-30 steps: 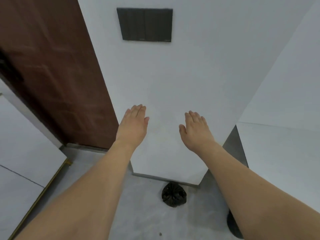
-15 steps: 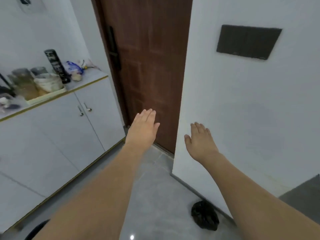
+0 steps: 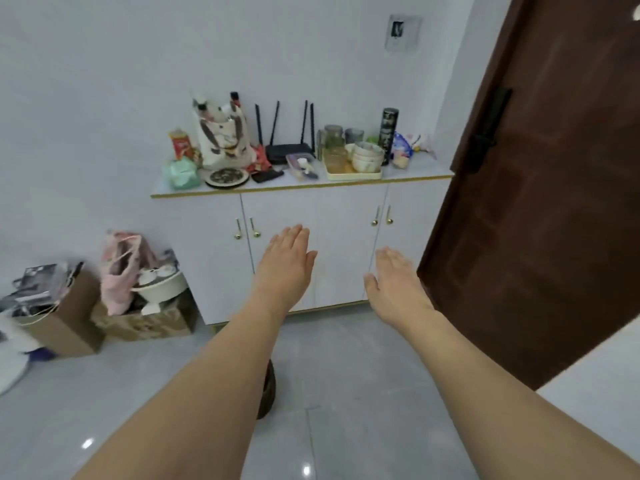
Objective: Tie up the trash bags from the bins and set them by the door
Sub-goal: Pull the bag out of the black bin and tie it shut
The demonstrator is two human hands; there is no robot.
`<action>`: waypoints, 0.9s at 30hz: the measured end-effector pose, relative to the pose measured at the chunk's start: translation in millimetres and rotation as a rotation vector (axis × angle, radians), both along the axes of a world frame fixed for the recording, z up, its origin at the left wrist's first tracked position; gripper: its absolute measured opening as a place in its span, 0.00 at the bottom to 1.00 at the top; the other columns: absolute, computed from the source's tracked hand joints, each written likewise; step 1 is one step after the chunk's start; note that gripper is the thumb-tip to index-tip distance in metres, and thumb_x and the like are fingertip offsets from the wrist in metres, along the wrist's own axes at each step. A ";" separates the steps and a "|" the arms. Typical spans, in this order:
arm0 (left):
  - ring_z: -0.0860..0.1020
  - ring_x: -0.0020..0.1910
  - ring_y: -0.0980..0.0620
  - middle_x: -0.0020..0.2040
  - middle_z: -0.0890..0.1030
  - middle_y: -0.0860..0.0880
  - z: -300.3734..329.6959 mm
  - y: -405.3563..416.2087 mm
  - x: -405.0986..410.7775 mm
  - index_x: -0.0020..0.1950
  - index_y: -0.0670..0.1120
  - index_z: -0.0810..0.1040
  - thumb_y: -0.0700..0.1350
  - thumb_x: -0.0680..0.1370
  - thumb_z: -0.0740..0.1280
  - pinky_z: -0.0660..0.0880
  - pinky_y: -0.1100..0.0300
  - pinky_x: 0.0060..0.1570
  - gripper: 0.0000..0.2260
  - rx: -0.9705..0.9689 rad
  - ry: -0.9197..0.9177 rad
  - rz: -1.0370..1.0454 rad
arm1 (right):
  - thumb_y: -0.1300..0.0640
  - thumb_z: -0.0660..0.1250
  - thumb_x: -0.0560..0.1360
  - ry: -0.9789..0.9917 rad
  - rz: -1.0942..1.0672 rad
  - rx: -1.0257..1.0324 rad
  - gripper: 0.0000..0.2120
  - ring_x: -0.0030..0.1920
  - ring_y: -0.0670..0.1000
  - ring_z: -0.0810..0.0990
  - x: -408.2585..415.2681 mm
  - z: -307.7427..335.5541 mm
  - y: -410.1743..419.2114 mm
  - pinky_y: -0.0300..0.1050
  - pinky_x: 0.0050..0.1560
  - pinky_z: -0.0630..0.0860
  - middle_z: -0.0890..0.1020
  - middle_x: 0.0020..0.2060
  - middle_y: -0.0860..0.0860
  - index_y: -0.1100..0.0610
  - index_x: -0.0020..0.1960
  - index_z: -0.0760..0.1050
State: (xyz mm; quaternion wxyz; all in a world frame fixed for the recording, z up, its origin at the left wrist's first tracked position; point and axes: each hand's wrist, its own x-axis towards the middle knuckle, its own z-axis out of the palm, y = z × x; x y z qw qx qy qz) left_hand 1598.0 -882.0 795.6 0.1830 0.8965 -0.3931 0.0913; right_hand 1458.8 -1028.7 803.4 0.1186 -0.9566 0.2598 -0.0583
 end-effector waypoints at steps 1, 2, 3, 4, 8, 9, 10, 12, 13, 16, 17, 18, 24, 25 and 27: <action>0.54 0.77 0.48 0.78 0.58 0.45 -2.7 22.2 19.3 0.78 0.43 0.57 0.51 0.84 0.50 0.49 0.54 0.76 0.24 -0.004 0.002 0.030 | 0.51 0.50 0.83 0.004 0.035 0.004 0.27 0.78 0.54 0.49 24.5 -1.4 16.9 0.51 0.77 0.46 0.53 0.78 0.58 0.62 0.78 0.50; 0.54 0.77 0.48 0.78 0.58 0.45 -6.0 44.3 39.2 0.78 0.42 0.57 0.51 0.84 0.50 0.49 0.54 0.76 0.23 -0.002 0.003 0.059 | 0.51 0.49 0.83 0.005 0.066 0.007 0.27 0.78 0.54 0.49 48.9 -2.4 33.8 0.51 0.77 0.45 0.53 0.78 0.57 0.62 0.78 0.50; 0.55 0.77 0.47 0.78 0.59 0.45 -9.8 65.8 58.5 0.77 0.42 0.57 0.51 0.84 0.51 0.49 0.54 0.76 0.23 0.004 0.003 0.084 | 0.51 0.49 0.83 0.006 0.093 0.013 0.27 0.78 0.54 0.48 71.7 -3.4 50.5 0.51 0.77 0.45 0.52 0.78 0.57 0.61 0.78 0.50; 0.55 0.77 0.47 0.78 0.59 0.44 -13.8 87.3 76.9 0.77 0.42 0.58 0.50 0.84 0.51 0.50 0.54 0.76 0.23 0.009 0.006 0.108 | 0.51 0.49 0.83 0.007 0.119 0.025 0.27 0.78 0.54 0.48 93.4 -4.9 66.8 0.50 0.77 0.45 0.52 0.78 0.57 0.61 0.78 0.49; 0.57 0.76 0.45 0.77 0.61 0.43 -28.6 152.8 136.4 0.76 0.40 0.60 0.49 0.84 0.53 0.52 0.52 0.75 0.23 0.001 0.041 0.206 | 0.51 0.49 0.83 0.015 0.205 0.055 0.27 0.78 0.53 0.48 162.0 -14.5 118.1 0.50 0.78 0.44 0.51 0.79 0.56 0.60 0.79 0.49; 0.58 0.76 0.45 0.76 0.62 0.42 -31.8 162.9 146.9 0.76 0.40 0.60 0.49 0.83 0.54 0.53 0.51 0.75 0.23 0.006 0.049 0.221 | 0.51 0.49 0.83 0.023 0.218 0.061 0.27 0.78 0.52 0.48 173.8 -18.0 126.4 0.49 0.78 0.44 0.51 0.79 0.55 0.60 0.79 0.49; 0.59 0.76 0.44 0.76 0.63 0.42 -35.6 170.7 156.3 0.76 0.39 0.61 0.49 0.83 0.54 0.54 0.51 0.75 0.23 0.012 0.052 0.228 | 0.51 0.49 0.83 0.031 0.228 0.064 0.27 0.78 0.52 0.48 184.1 -21.7 132.6 0.49 0.78 0.44 0.51 0.79 0.55 0.60 0.79 0.49; 0.61 0.75 0.43 0.75 0.65 0.40 -43.1 179.8 172.0 0.75 0.38 0.63 0.48 0.83 0.56 0.56 0.49 0.74 0.22 0.018 0.041 0.226 | 0.51 0.49 0.83 0.055 0.237 0.067 0.27 0.78 0.52 0.48 201.6 -30.4 139.1 0.50 0.77 0.44 0.52 0.79 0.56 0.60 0.78 0.49; 0.62 0.74 0.43 0.74 0.66 0.40 -47.0 181.9 178.3 0.74 0.38 0.64 0.47 0.83 0.57 0.56 0.49 0.74 0.22 0.022 0.033 0.226 | 0.52 0.49 0.83 0.071 0.241 0.068 0.27 0.78 0.53 0.48 208.7 -35.6 140.5 0.50 0.77 0.44 0.52 0.79 0.56 0.60 0.78 0.49; 0.64 0.73 0.41 0.73 0.68 0.39 -61.3 182.9 191.8 0.73 0.36 0.66 0.46 0.82 0.59 0.58 0.48 0.73 0.21 0.029 0.042 0.247 | 0.52 0.49 0.83 0.134 0.256 0.074 0.27 0.78 0.53 0.47 226.9 -55.4 137.8 0.49 0.77 0.43 0.51 0.79 0.56 0.60 0.78 0.49; 0.64 0.73 0.41 0.72 0.68 0.38 -68.0 182.2 196.4 0.72 0.36 0.66 0.45 0.82 0.60 0.59 0.48 0.73 0.21 0.025 0.054 0.258 | 0.52 0.49 0.83 0.153 0.260 0.078 0.27 0.78 0.53 0.47 233.7 -64.2 134.9 0.49 0.77 0.43 0.51 0.79 0.56 0.60 0.78 0.49; 0.65 0.72 0.41 0.72 0.69 0.38 -77.7 182.3 201.6 0.71 0.36 0.67 0.44 0.82 0.60 0.60 0.47 0.72 0.21 0.019 0.074 0.269 | 0.52 0.49 0.83 0.170 0.260 0.084 0.27 0.78 0.53 0.48 240.9 -74.8 132.0 0.49 0.77 0.44 0.52 0.79 0.56 0.61 0.78 0.49; 0.67 0.70 0.41 0.71 0.70 0.39 -202.4 185.0 235.2 0.71 0.37 0.68 0.45 0.82 0.59 0.62 0.50 0.69 0.20 0.002 0.253 0.345 | 0.53 0.53 0.82 0.162 0.139 0.274 0.26 0.77 0.55 0.54 280.2 -200.0 124.3 0.50 0.77 0.49 0.58 0.77 0.58 0.63 0.77 0.55; 0.68 0.69 0.41 0.71 0.70 0.40 -235.8 187.3 239.6 0.71 0.37 0.68 0.46 0.82 0.58 0.63 0.50 0.68 0.20 0.007 0.280 0.371 | 0.54 0.53 0.82 0.167 0.102 0.331 0.26 0.77 0.55 0.55 284.8 -232.0 126.4 0.49 0.77 0.50 0.58 0.77 0.58 0.63 0.77 0.55; 0.70 0.67 0.41 0.70 0.71 0.41 -313.0 192.8 247.3 0.71 0.39 0.68 0.47 0.83 0.57 0.66 0.50 0.65 0.19 0.030 0.339 0.414 | 0.54 0.53 0.82 0.188 -0.001 0.456 0.26 0.77 0.55 0.56 291.7 -302.8 132.7 0.48 0.76 0.52 0.58 0.77 0.57 0.62 0.77 0.55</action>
